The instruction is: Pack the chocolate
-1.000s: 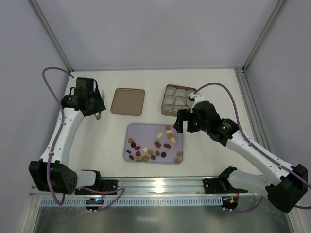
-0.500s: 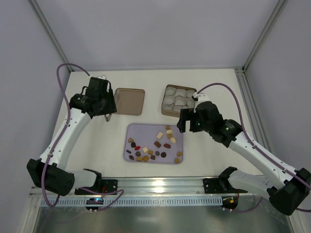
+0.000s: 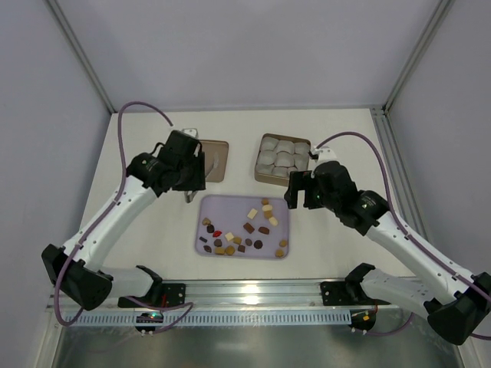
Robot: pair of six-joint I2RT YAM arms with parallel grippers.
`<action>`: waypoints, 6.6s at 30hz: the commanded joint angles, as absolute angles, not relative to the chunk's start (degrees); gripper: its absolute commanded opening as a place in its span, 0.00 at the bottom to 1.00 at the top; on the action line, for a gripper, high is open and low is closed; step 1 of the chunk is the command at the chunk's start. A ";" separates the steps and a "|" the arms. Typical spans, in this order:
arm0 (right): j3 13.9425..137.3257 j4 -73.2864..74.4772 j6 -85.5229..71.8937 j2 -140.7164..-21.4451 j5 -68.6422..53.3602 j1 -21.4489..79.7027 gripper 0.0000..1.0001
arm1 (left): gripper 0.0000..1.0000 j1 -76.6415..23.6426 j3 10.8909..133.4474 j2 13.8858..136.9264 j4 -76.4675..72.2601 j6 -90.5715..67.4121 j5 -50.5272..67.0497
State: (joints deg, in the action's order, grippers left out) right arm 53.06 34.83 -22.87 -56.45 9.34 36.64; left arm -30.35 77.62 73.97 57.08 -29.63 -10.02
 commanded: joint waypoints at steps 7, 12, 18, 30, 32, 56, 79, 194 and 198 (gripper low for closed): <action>54.76 36.12 -23.38 -53.88 11.95 36.30 1.00 | 0.48 -43.66 78.66 72.68 60.55 -31.99 -10.20; 54.32 35.95 -23.64 -53.79 11.69 36.39 1.00 | 0.48 -49.83 78.40 74.61 61.26 -33.74 -11.07; 53.44 35.95 -24.08 -52.74 11.60 36.39 1.00 | 0.48 -55.36 78.31 77.60 60.21 -34.72 -11.34; 51.77 36.74 -24.26 -50.36 12.30 36.30 1.00 | 0.49 -58.09 76.47 82.17 57.57 -34.37 -8.70; 51.42 36.74 -24.34 -50.10 12.22 36.30 1.00 | 0.48 -58.27 76.11 82.53 57.39 -34.37 -8.35; 50.10 36.47 -24.52 -49.13 12.13 36.30 1.00 | 0.43 -59.06 73.12 84.99 55.37 -34.45 -8.00; 49.92 36.65 -24.08 -48.52 12.66 36.21 1.00 | 0.25 -59.06 76.81 85.69 57.22 -33.49 -8.96; 53.70 39.90 -24.08 -46.14 13.80 35.68 1.00 | 0.37 -46.14 117.26 105.40 56.50 -14.67 -10.81; 53.79 40.17 -23.91 -45.79 13.97 35.60 1.00 | 0.37 -47.46 111.55 100.12 57.66 -16.61 -10.46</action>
